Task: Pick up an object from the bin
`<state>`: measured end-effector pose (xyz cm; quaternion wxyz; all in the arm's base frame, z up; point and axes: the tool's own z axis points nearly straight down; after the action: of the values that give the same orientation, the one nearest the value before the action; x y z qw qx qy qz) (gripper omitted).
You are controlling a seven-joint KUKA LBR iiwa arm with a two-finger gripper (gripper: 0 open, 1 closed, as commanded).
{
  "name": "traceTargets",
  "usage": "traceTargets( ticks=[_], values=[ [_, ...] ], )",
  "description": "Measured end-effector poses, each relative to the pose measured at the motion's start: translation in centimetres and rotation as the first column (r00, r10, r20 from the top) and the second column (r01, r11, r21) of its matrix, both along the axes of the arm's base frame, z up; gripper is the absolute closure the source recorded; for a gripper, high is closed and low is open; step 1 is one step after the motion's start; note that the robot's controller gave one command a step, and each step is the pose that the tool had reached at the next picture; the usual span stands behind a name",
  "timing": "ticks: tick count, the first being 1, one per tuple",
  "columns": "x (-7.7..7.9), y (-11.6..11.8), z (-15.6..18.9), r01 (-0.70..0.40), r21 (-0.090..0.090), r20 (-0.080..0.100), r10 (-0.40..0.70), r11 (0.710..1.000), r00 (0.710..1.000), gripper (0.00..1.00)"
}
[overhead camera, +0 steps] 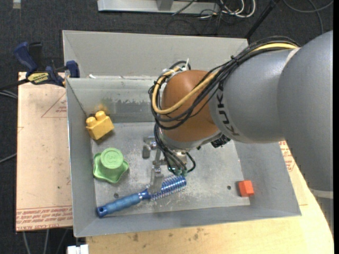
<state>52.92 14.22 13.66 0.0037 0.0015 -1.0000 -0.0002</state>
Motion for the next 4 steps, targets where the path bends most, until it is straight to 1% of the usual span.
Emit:
traceTargets(
  ticks=[1,2,3,4],
  values=[
    [-3.7,-0.9,-6.6,-0.292,0.0,0.017,0.292,0.956,0.956,0.0],
    [-4.9,-1.3,-3.5,-0.349,0.0,0.013,0.349,0.937,0.937,0.0],
    [-4.8,-1.6,-3.6,-0.329,0.001,0.01,0.329,0.944,0.944,0.0],
    [-4.3,-1.9,-6.5,-0.377,-0.002,0.024,0.377,0.926,0.926,0.0]
  ],
)
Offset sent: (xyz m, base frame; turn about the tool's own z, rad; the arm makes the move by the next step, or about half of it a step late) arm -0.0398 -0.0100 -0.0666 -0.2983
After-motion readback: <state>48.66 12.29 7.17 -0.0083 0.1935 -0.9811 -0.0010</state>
